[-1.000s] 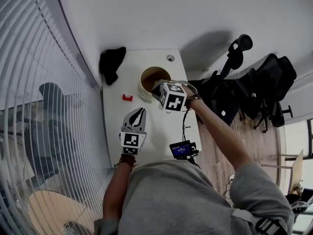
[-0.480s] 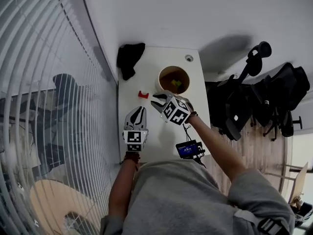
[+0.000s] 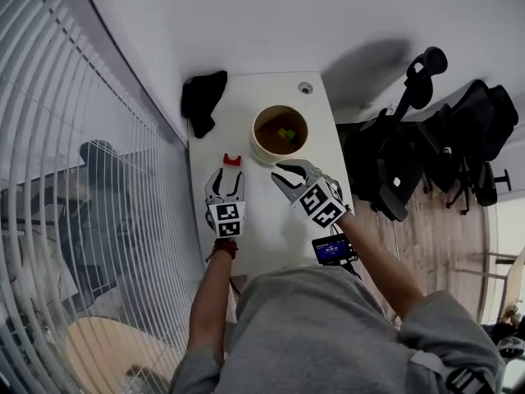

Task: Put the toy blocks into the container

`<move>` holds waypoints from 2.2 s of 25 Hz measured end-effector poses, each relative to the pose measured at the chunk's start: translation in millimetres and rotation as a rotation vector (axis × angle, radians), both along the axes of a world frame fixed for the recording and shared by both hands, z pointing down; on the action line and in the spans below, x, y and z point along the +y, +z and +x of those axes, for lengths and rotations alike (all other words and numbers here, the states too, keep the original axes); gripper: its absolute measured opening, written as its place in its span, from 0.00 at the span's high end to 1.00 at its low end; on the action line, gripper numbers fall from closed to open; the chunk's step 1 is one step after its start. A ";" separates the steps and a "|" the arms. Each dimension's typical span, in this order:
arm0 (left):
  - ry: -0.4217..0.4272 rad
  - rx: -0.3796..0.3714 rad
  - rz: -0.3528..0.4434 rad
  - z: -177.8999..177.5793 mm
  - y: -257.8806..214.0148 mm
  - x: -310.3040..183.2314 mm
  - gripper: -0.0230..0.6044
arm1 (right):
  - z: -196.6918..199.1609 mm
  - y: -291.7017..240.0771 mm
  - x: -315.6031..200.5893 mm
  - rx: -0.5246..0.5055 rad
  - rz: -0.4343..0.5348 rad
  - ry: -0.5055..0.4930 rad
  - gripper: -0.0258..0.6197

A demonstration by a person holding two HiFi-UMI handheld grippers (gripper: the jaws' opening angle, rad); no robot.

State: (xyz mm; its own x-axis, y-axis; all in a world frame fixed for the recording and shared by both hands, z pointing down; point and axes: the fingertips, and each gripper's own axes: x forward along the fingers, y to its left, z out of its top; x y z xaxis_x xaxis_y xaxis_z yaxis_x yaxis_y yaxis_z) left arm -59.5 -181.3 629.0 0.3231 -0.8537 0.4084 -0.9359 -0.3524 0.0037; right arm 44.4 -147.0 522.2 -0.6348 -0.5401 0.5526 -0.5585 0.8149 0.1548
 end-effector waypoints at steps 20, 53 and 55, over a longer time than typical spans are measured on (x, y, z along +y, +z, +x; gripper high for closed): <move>0.052 -0.051 -0.335 2.6 111.7 -51.2 0.49 | 30.8 -35.0 15.6 -0.077 0.026 0.137 0.82; 0.193 -0.223 -0.329 1.1 130.4 -74.6 0.53 | 36.9 -13.4 25.2 -0.052 -0.020 0.118 0.82; 0.187 -0.217 -0.335 -0.7 130.7 -70.9 0.53 | 39.1 -11.4 26.0 -0.052 -0.024 0.121 0.82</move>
